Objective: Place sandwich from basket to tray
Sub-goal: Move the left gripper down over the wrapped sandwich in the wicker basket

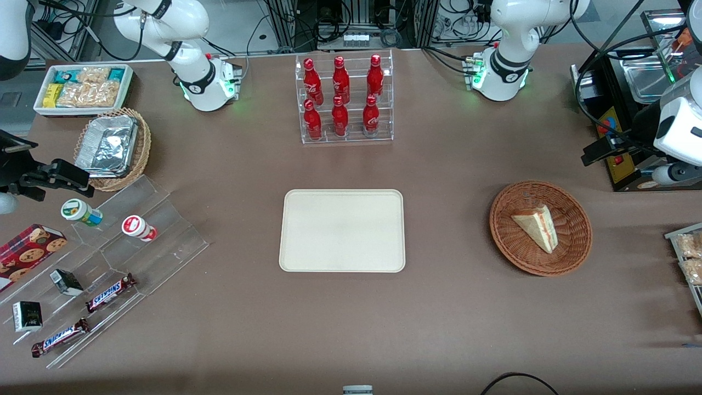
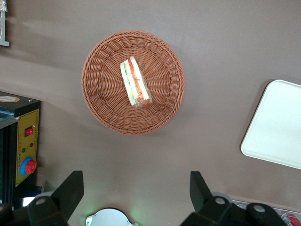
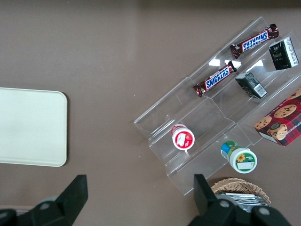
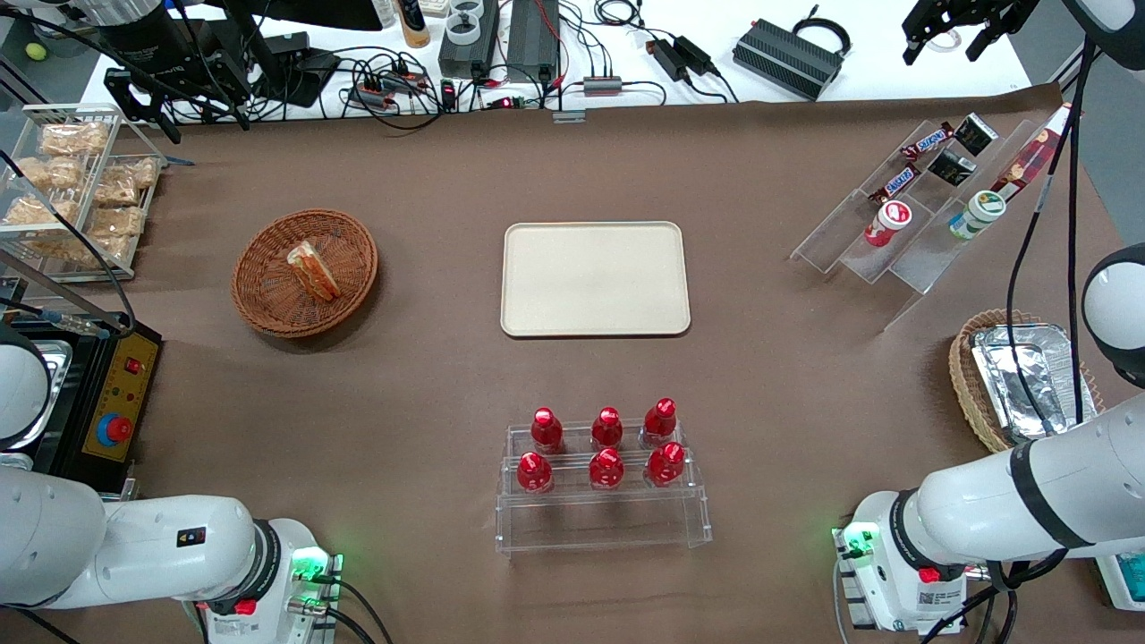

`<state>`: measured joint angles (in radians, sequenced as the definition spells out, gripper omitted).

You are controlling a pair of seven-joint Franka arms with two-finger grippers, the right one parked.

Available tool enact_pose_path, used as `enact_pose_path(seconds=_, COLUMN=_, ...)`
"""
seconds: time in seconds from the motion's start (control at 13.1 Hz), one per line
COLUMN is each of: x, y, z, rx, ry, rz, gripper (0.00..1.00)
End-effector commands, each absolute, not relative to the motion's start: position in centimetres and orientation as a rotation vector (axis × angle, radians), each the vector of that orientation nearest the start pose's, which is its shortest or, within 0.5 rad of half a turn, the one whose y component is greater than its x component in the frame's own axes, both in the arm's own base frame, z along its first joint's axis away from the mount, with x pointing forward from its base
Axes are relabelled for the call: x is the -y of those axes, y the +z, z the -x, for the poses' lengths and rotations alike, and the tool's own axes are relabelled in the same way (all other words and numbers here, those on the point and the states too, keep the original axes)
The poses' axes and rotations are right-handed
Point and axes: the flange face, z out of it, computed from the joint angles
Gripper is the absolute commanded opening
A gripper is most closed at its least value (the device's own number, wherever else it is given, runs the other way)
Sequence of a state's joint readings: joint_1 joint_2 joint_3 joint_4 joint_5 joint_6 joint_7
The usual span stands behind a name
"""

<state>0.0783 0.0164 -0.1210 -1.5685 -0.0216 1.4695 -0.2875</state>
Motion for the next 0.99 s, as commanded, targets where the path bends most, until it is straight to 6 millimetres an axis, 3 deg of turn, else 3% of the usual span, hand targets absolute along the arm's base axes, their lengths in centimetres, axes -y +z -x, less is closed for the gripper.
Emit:
enact_pose_path(seconds=0.0, x=2.6, y=60.9, z=-54.9, rx=0.390, ry=0.186, rz=3.122, gripper=1.00)
enact_pose_path(seconds=0.23, x=2.5, y=60.5, z=-55.1, rx=0.397, ry=0.197, rz=3.117, gripper=1.00)
enact_pose_path(seconds=0.46, x=1.5, y=57.1, z=-56.6, rx=0.512, ry=0.267, rz=3.084, gripper=1.00)
enact_pose_path(seconds=0.61, x=0.2, y=54.8, z=-57.6, rx=0.765, ry=0.276, rz=3.032, gripper=1.00)
enact_pose_path(seconds=0.91, x=0.1, y=45.3, z=-60.2, rx=1.292, ry=0.189, rz=2.853, gripper=1.00)
